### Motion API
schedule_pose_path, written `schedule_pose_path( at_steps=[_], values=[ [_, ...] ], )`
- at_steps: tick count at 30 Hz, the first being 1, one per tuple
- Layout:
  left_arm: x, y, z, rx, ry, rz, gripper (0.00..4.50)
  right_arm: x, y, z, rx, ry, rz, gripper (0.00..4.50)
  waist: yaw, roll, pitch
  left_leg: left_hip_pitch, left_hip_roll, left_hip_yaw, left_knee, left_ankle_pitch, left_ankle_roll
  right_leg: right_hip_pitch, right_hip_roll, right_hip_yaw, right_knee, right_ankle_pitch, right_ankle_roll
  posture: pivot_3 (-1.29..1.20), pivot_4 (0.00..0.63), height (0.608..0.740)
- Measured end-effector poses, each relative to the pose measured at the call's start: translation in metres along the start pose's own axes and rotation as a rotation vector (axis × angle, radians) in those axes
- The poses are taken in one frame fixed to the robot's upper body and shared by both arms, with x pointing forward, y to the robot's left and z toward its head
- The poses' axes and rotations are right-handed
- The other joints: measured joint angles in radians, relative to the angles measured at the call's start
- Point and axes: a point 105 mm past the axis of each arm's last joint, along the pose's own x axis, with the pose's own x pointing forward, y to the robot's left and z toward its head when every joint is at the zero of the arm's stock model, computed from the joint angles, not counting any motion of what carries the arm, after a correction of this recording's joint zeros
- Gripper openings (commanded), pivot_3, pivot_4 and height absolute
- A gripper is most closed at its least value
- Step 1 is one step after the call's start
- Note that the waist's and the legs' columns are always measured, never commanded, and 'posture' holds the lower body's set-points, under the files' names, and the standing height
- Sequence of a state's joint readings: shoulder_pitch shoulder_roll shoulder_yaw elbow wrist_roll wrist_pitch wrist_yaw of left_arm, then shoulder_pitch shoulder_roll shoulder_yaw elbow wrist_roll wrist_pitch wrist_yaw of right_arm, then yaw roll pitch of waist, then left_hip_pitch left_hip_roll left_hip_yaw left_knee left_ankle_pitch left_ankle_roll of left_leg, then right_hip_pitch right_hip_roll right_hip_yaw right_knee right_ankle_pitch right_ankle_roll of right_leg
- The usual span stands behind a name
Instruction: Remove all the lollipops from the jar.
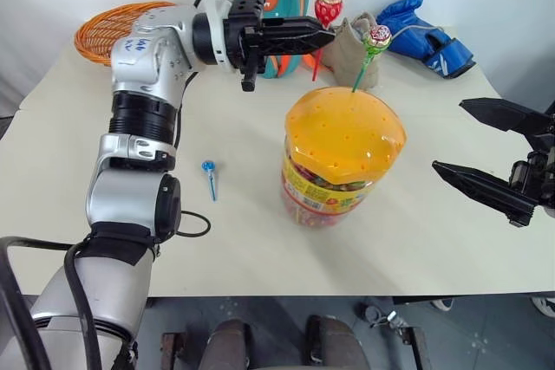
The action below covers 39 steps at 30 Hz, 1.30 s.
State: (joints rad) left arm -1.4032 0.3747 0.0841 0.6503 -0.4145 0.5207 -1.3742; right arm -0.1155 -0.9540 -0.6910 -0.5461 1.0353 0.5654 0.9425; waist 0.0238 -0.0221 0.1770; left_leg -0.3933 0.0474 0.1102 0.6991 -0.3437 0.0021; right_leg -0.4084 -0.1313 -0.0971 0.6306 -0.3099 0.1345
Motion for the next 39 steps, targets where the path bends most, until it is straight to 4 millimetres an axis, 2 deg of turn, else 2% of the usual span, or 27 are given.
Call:
schedule_pose_path(
  at_steps=[3,5,8,11,13,16,18,22,31,34,37,39],
  values=[
    [-0.021,0.001,0.008,0.05,0.01,0.111,0.03,0.002,-0.001,0.0,-0.002,0.006,0.025,4.5,0.0,0.0,0.0,0.0,0.0,0.0,0.0,0.0,0.0,0.0,0.0,0.0,0.0,0.0,0.0,0.0,0.15,0.74],
    [-0.036,0.003,0.005,0.034,0.037,0.195,0.03,0.002,-0.003,0.001,0.001,0.005,0.029,4.5,0.0,0.0,0.0,0.001,0.0,0.0,0.0,0.0,0.0,0.0,0.0,0.0,0.001,0.0,0.0,0.0,0.15,0.74],
    [-0.071,-0.001,-0.02,-0.033,0.121,0.333,0.03,0.002,-0.002,-0.002,0.012,0.027,0.066,4.5,0.0,0.001,0.0,0.001,0.0,0.0,0.0,0.0,0.0,0.0,0.0,0.001,0.001,0.0,0.0,0.0,0.15,0.74],
    [-0.098,-0.008,-0.047,-0.12,0.206,0.432,0.03,0.002,-0.002,-0.005,0.025,0.043,0.085,4.5,0.0,0.0,0.0,0.001,0.0,0.0,0.0,0.0,0.0,0.0,0.0,0.001,0.001,0.0,0.0,0.0,0.15,0.74],
    [-0.116,-0.021,-0.063,-0.138,0.281,0.467,0.03,0.001,0.0,-0.01,0.043,0.055,0.104,4.5,0.001,0.0,0.0,0.001,0.0,0.0,0.0,0.0,0.0,0.0,0.0,0.001,0.001,0.0,0.0,0.0,0.15,0.74],
    [-0.143,-0.043,-0.099,-0.225,0.403,0.511,0.03,0.001,0.004,-0.018,0.074,0.077,0.13,4.5,0.002,0.001,0.0,0.002,0.0,0.001,0.0,0.0,0.0,0.0,0.0,0.001,0.001,0.0,0.0,0.0,0.15,0.74],
    [-0.154,-0.051,-0.117,-0.291,0.441,0.548,0.03,0.003,0.006,-0.02,0.084,0.081,0.145,4.5,0.004,0.001,0.0,0.001,0.0,0.0,0.0,0.0,0.0,0.001,0.0,0.001,0.001,0.0,0.0,0.0,0.15,0.74],
    [-0.179,-0.06,-0.136,-0.381,0.536,0.676,0.03,0.006,0.006,-0.02,0.084,0.075,0.162,4.5,0.002,0.001,0.0,0.002,0.0,0.0,0.0,0.0,0.0,0.001,0.0,0.001,0.001,0.0,0.0,0.0,0.15,0.74],
    [-0.206,-0.064,-0.169,-0.566,0.682,0.909,0.03,0.009,0.006,-0.021,0.088,0.078,0.174,4.5,0.002,0.001,0.0,0.002,0.0,0.001,0.0,0.0,0.0,0.001,0.0,0.001,0.001,0.0,0.0,0.0,0.15,0.74],
    [-0.205,-0.065,-0.173,-0.592,0.71,0.921,0.69,0.009,0.006,-0.022,0.091,0.081,0.173,4.5,0.002,0.001,0.0,0.002,0.0,0.001,0.0,0.0,0.0,0.001,0.0,0.001,0.001,0.0,0.0,0.0,0.15,0.74],
    [-0.205,-0.071,-0.182,-0.648,0.753,0.911,1.65,0.009,0.006,-0.023,0.1,0.087,0.171,4.5,0.002,0.001,0.0,0.002,0.0,0.001,0.0,0.0,0.0,0.001,0.0,0.001,0.001,0.0,0.0,0.0,0.15,0.74],
    [-0.203,-0.069,-0.179,-0.646,0.753,0.906,2.25,0.009,0.006,-0.023,0.1,0.089,0.169,4.5,0.003,0.001,0.0,0.002,0.0,0.001,0.0,0.0,0.0,0.001,0.0,0.001,0.001,0.0,0.0,0.0,0.15,0.74]
  ],
)
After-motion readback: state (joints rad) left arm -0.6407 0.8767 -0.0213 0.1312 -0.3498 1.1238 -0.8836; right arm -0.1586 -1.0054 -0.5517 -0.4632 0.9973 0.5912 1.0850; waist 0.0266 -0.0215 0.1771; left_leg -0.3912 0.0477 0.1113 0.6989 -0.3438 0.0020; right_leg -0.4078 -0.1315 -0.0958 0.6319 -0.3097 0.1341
